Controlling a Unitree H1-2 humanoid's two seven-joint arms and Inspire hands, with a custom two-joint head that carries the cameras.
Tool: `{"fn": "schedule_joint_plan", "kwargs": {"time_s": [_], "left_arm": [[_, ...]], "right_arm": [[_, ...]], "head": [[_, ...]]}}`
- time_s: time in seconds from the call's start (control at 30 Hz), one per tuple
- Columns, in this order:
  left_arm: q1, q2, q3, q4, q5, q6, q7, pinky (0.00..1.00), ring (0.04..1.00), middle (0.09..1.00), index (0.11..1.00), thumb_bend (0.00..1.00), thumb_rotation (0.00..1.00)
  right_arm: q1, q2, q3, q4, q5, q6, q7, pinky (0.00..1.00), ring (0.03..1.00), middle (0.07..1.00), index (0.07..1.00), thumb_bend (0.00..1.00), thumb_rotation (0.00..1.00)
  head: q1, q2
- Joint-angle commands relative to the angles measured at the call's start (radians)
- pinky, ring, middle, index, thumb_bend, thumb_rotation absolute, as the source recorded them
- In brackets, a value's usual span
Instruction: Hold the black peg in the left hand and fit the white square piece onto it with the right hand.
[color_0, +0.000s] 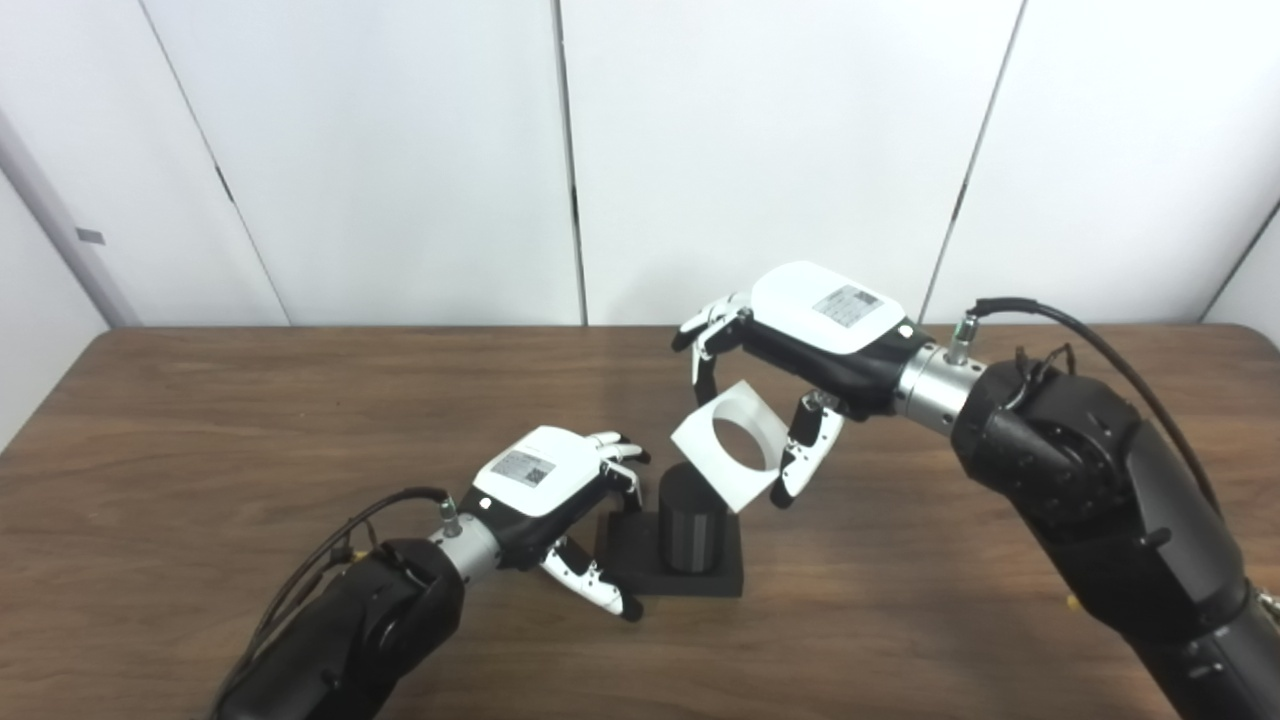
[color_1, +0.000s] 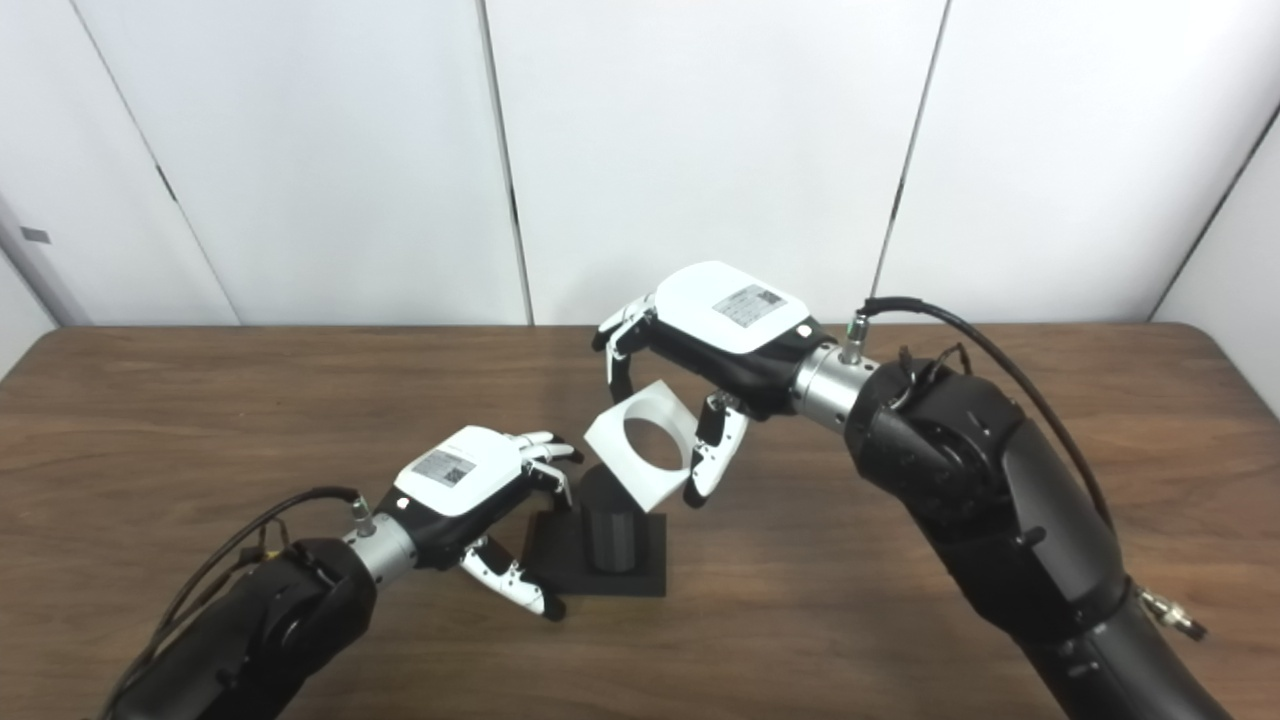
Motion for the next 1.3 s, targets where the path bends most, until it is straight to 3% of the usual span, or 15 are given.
{"fn": "schedule_joint_plan", "kwargs": {"time_s": [0.0, 0.5, 0.8, 1.27], "left_arm": [[0.026, -0.008, -0.053, 0.028, 0.060, 0.011, -0.078, 0.84, 0.919, 0.889, 0.488, 0.52, 0.08], [0.026, -0.010, -0.057, 0.023, 0.057, 0.023, -0.079, 0.85, 0.926, 0.895, 0.488, 0.52, 0.08], [0.027, -0.011, -0.058, 0.023, 0.050, 0.022, -0.080, 0.84, 0.927, 0.891, 0.488, 0.52, 0.08], [0.032, -0.015, -0.066, 0.022, 0.060, 0.025, -0.074, 0.85, 0.916, 0.886, 0.488, 0.52, 0.08]], "right_arm": [[-0.043, 0.004, -0.006, -0.021, 0.004, -0.004, -0.001, 0.75, 0.828, 0.796, 0.479, 0.52, 0.14], [-0.030, 0.020, 0.015, -0.012, 0.004, -0.013, 0.025, 0.79, 0.831, 0.798, 0.479, 0.52, 0.14], [-0.009, 0.024, 0.027, 0.007, 0.008, -0.036, 0.002, 0.79, 0.818, 0.790, 0.478, 0.52, 0.14], [-0.004, 0.048, 0.023, 0.023, 0.011, -0.010, 0.005, 0.79, 0.824, 0.798, 0.479, 0.52, 0.14]], "head": [[0.001, 0.001], [0.007, 0.006], [0.008, 0.006], [0.010, 0.003]]}}
